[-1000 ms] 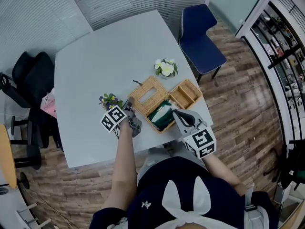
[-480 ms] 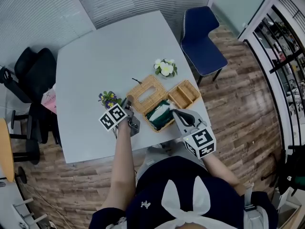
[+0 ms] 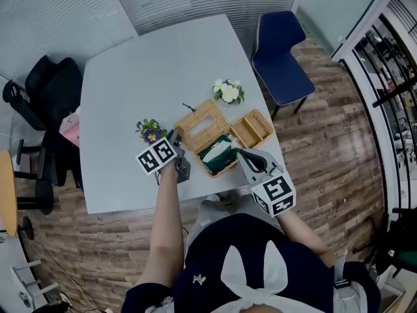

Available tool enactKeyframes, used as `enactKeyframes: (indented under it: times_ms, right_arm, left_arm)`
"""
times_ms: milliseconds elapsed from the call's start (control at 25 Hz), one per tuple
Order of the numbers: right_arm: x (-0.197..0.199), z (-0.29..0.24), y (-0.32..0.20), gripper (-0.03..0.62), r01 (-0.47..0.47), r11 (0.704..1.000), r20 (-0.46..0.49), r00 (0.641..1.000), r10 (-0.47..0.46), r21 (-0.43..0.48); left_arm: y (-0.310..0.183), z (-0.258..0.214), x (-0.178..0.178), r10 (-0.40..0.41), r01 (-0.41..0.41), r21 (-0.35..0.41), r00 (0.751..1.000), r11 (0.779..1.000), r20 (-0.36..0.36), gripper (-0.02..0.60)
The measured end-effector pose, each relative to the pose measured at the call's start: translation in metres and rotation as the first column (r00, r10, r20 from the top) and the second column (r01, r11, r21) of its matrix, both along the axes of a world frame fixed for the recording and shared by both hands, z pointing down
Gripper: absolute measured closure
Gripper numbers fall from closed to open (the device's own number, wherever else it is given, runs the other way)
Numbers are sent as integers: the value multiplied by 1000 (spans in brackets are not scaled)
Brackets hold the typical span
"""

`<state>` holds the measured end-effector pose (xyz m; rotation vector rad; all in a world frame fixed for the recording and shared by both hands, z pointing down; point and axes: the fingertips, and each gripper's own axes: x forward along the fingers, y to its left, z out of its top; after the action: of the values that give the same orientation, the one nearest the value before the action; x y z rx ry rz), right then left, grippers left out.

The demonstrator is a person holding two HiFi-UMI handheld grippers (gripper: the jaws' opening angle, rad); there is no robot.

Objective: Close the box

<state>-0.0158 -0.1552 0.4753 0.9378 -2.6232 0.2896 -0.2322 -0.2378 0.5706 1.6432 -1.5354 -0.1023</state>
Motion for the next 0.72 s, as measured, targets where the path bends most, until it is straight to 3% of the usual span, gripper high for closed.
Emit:
enactKeyframes:
  times_ms: [720]
  right_arm:
    - [4, -6, 11, 589, 55, 998, 8, 998, -55, -15]
  left_arm:
    - [15, -24, 15, 71, -72, 3, 984, 997, 165, 486]
